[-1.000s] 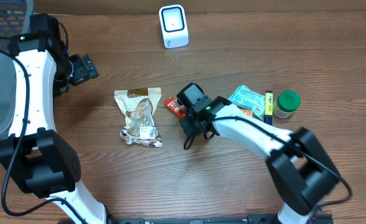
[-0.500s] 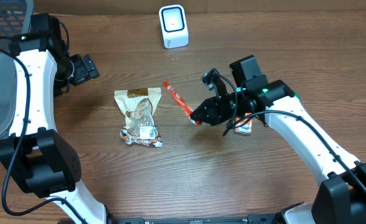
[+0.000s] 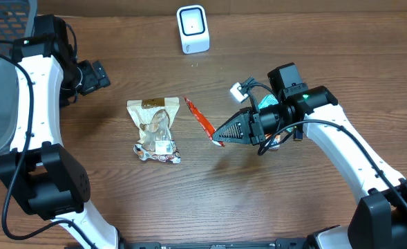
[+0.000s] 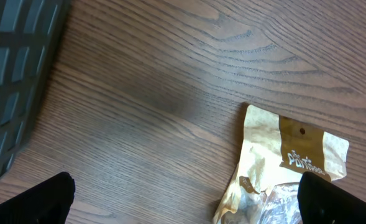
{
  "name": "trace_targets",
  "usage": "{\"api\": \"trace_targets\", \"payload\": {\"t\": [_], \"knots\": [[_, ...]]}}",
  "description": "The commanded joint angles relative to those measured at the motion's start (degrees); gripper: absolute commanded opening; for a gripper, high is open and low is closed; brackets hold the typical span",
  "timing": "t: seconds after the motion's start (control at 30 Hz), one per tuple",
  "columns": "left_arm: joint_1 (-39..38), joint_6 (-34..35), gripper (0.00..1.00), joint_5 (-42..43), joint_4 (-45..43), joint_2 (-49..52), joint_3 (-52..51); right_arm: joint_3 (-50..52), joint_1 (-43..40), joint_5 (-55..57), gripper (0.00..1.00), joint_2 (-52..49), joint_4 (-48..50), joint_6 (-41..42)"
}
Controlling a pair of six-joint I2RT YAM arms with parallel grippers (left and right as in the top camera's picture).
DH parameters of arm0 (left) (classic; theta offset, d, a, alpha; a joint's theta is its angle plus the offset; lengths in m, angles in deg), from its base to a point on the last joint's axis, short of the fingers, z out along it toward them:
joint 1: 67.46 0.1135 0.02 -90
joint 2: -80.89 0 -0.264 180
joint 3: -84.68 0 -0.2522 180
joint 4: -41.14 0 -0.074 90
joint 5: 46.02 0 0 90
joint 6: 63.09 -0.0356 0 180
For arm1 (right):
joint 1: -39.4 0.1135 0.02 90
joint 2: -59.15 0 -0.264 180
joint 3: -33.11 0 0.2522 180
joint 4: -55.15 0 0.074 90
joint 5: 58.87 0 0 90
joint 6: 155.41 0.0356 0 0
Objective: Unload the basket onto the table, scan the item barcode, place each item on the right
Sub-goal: 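Lift the Nescafe stick and carry it up toward the scanner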
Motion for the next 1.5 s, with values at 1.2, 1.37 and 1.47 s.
{"api": "trace_targets", "payload": {"t": [1.2,1.37,1.47], "knots": [[-0.4,-0.7,1.0,0.5,0.0,-0.9,1.0,-0.5,-0.1,29.4,0.04,0.4,-0.5,6.5],[-0.4,-0.7,1.0,0.5,0.0,-0.9,1.0,-0.5,0.0,42.9,0.04,0.4,1.9,17.6],[-0.4,-0.7,1.0,0.5,0.0,-0.9,1.0,-0.5,0.5,52.0,0.04,0.4,3.5,25.7]]}}
